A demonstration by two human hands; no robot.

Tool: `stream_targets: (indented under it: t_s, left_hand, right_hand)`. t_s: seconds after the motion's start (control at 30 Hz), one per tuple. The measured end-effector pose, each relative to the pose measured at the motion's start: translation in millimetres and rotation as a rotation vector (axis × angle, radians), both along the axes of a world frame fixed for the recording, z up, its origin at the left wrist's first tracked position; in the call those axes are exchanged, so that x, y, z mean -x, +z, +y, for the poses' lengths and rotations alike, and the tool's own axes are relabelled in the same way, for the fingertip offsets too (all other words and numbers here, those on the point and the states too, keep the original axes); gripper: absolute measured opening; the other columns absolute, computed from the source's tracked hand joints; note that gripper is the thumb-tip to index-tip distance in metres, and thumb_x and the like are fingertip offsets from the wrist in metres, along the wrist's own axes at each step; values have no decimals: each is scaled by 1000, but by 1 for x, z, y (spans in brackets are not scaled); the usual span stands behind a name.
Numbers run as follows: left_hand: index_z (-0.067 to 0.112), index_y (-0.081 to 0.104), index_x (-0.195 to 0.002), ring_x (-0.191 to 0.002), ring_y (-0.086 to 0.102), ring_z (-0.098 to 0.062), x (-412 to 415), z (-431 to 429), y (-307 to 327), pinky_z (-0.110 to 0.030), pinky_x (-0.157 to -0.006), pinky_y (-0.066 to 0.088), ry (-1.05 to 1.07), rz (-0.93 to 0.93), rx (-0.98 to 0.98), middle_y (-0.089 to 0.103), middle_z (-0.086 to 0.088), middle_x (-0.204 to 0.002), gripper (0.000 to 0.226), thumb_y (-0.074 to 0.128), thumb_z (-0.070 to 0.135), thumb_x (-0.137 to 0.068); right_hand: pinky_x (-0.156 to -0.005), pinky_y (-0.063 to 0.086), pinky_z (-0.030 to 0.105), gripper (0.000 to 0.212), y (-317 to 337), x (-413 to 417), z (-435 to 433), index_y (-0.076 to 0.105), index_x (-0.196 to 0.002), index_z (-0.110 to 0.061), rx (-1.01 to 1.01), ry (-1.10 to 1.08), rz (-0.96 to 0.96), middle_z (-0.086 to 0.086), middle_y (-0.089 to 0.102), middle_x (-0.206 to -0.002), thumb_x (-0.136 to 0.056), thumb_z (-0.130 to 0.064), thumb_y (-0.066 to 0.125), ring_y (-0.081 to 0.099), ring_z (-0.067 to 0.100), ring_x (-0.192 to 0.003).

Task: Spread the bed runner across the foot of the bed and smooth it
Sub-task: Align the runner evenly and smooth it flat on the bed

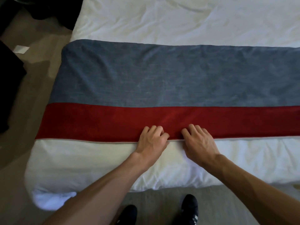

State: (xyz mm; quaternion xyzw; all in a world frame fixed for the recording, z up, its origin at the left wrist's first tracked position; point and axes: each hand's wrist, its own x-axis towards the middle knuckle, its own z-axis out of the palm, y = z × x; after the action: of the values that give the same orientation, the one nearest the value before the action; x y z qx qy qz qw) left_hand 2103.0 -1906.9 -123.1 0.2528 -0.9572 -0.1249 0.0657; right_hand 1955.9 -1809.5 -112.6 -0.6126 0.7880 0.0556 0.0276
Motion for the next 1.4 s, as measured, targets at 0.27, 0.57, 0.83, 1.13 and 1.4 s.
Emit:
stream_targets:
  t_s: [0.27, 0.57, 0.83, 1.13, 1.4]
  left_hand:
    - [11, 67, -71, -60, 55, -23, 68, 46, -3, -36, -53, 45, 46, 96, -6, 59, -2, -68, 11, 74, 5, -66]
    - [14, 58, -72, -65, 49, -22, 78, 68, -18, -34, -57, 38, 52, -70, -2, 53, -1, -74, 8, 62, 20, -69]
    - [14, -12, -147, -139, -29, -23, 132, 110, -31, -49, -113, -15, -144, -345, -60, -23, -7, -154, 77, 16, 56, -90]
    - [28, -19, -144, -137, -33, -27, 149, 109, -34, -56, -110, -18, -213, -410, -11, -28, -7, -153, 70, 8, 62, -89]
    - [27, -4, -148, -139, -27, -28, 237, 136, -29, -55, -112, -12, -399, -305, -9, -21, -6, -155, 61, 11, 51, -94]
  right_hand:
    - [-44, 35, 31, 33, 1, 83, 42, 55, -67, -12, -8, 72, -11, 5, 53, -60, -46, 2, 76, 51, 27, -51]
    - [-54, 43, 35, 24, -14, 90, 83, 58, -73, -13, -17, 132, -211, 7, 55, -73, -52, -14, 67, 52, 28, -64]
    - [-118, 6, 48, 76, -30, 142, 129, 12, -149, -5, -196, -74, -139, 27, 2, -154, -92, -55, 13, 0, 38, -144]
    - [-118, -4, 44, 76, -36, 153, 146, 5, -149, -6, -178, -54, -199, 19, -9, -156, -93, -57, 3, -11, 30, -144]
    - [-118, -6, 39, 75, -20, 209, 178, 3, -151, -12, -187, -180, -188, 15, -6, -158, -89, -55, -6, -10, 26, -145]
